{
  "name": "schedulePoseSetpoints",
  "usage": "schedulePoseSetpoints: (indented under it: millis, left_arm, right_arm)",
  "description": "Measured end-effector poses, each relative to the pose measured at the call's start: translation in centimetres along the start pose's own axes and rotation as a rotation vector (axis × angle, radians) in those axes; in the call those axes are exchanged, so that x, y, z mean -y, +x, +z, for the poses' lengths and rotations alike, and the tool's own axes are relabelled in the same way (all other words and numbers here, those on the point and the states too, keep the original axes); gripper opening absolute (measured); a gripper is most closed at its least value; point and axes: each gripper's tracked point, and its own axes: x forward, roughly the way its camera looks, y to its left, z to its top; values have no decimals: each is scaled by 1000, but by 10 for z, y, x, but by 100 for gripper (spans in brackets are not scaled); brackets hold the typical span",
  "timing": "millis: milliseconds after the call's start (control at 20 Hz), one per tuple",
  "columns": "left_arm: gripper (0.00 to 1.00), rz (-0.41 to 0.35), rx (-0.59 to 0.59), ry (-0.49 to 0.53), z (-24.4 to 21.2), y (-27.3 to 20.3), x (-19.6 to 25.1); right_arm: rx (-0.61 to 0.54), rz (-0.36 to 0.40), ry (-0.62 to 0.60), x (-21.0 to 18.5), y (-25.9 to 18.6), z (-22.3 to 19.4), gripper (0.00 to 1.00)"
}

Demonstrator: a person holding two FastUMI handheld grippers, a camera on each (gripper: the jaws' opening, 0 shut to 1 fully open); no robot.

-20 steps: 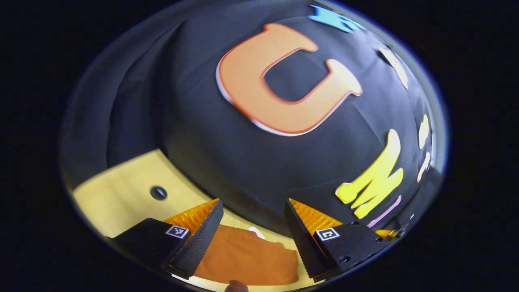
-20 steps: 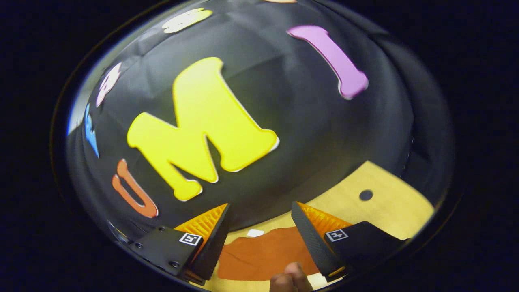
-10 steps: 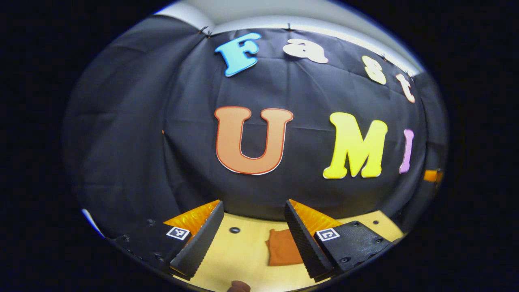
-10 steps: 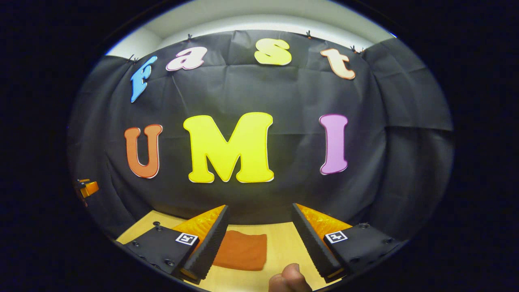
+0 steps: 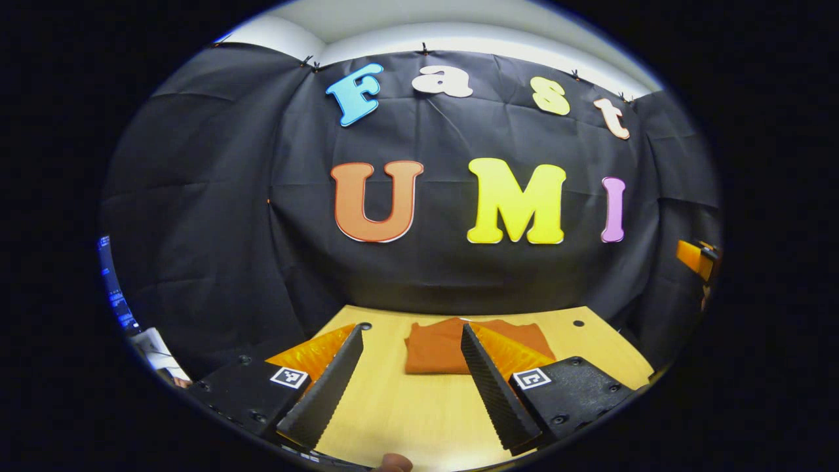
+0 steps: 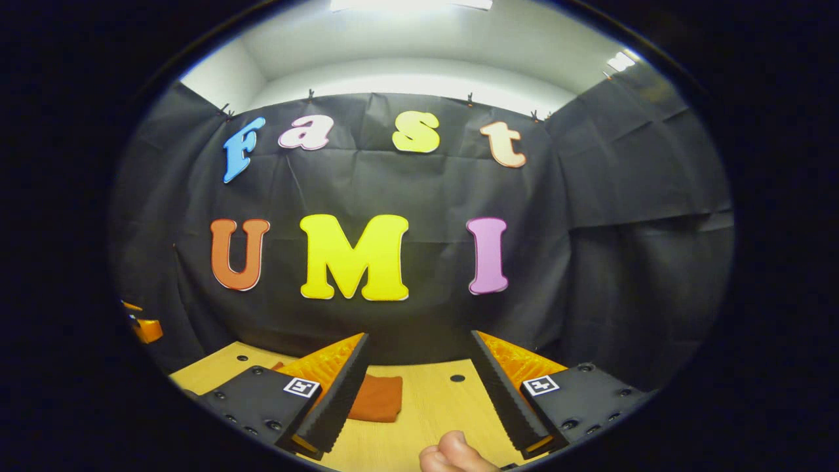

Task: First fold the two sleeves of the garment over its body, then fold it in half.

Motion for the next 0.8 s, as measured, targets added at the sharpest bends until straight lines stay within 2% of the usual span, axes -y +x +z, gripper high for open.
schedulePoseSetpoints:
  millis: [50, 100, 150, 200, 250, 550, 600, 650, 700, 750, 800]
  left_arm:
    - [98, -21, -4, 5, -6, -5, 9]
    - [98, -22, 6, 10, -8, -7, 14]
    - [87, -32, 12, 5, -8, -11, 16]
    - [98, -57, 17, 6, -8, -11, 26]
    - [98, -67, 16, 18, -9, -9, 33]
    - [98, -71, 32, -11, 0, 6, 38]
    - [88, -68, 29, -11, 0, 8, 38]
    - [98, -63, 20, -9, -3, 10, 37]
    - [88, -58, 24, -8, -1, 11, 35]
    - [98, -53, 29, -10, 1, 12, 34]
    - [98, -48, 34, -15, 3, 14, 32]
  right_arm:
    - [-43, 7, 18, 1, -10, -17, 96]
    - [-87, 12, 32, 0, -18, -33, 99]
    - [-127, 14, 34, -2, -24, -48, 99]
    - [-147, 2, 29, -2, -25, -58, 97]
    - [-151, -13, 18, -1, -28, -61, 95]
    - [-69, 76, -47, -38, -33, -43, 97]
    - [-61, 88, -56, -44, -32, -41, 95]
    - [-57, 97, -63, -47, -31, -40, 97]
    - [-54, 109, -67, -52, -31, -40, 95]
    - [-51, 116, -68, -56, -31, -38, 95]
    - [-46, 119, -67, -59, -32, -37, 97]
